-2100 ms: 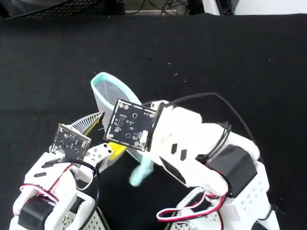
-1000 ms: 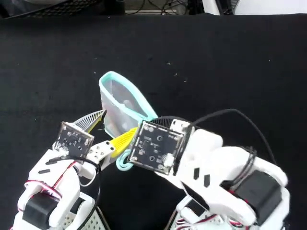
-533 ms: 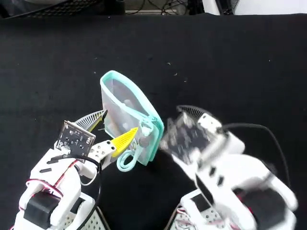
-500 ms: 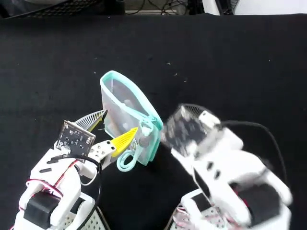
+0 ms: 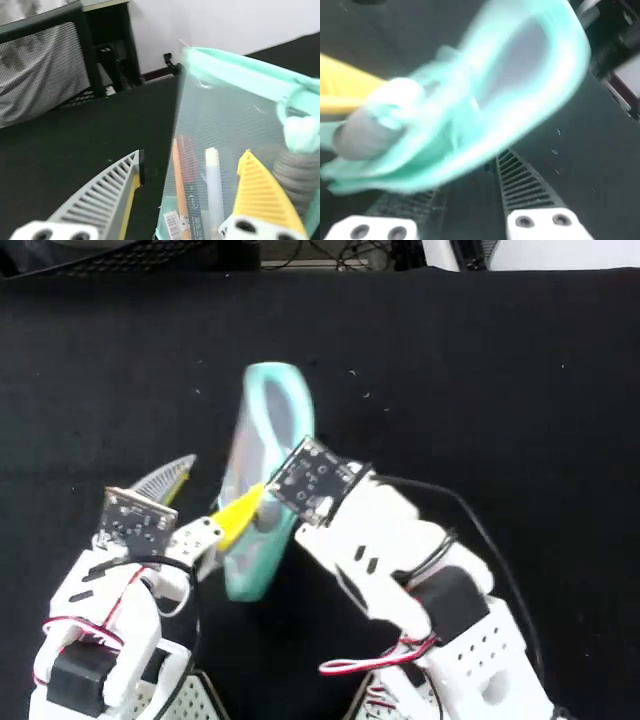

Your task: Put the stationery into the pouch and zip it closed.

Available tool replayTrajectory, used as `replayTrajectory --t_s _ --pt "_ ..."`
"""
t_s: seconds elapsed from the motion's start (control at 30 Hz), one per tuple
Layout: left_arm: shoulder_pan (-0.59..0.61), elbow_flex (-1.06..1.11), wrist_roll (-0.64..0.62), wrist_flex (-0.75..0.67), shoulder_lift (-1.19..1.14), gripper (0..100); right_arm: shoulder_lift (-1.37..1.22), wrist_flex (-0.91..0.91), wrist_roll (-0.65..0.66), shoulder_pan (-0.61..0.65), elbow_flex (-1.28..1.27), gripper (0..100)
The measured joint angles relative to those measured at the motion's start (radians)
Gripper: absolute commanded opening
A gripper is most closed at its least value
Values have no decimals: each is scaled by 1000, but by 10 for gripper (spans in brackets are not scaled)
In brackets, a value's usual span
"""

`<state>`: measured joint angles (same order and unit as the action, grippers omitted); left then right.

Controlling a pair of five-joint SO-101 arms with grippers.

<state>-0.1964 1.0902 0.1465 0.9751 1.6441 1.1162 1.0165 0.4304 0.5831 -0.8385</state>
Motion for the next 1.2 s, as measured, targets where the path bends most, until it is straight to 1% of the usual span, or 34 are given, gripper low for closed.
replayTrajectory --t_s 0.17,0.3,0.4,0.5,0.63,0.7,0.87,0.97,1.2 --pt "11 40 -2 -48 2 311 -2 -68 -32 9 0 103" --pt "11 41 -2 -41 3 311 -2 -80 -32 9 -9 103" --pt "11 11 -3 11 3 312 0 -114 -32 9 -29 103" --pt "9 -55 -3 97 3 313 0 -164 -34 11 -52 103" --pt "-37 -115 -3 195 3 314 0 -190 -34 11 -55 103" --pt "-69 -130 -3 221 3 314 0 -190 -34 11 -55 103" --pt "-109 -135 0 235 3 313 0 -190 -34 26 -55 103" --pt "-109 -135 2 236 3 312 0 -193 -34 46 -55 103" --pt "-109 -135 2 236 3 312 0 -196 -34 48 -55 103"
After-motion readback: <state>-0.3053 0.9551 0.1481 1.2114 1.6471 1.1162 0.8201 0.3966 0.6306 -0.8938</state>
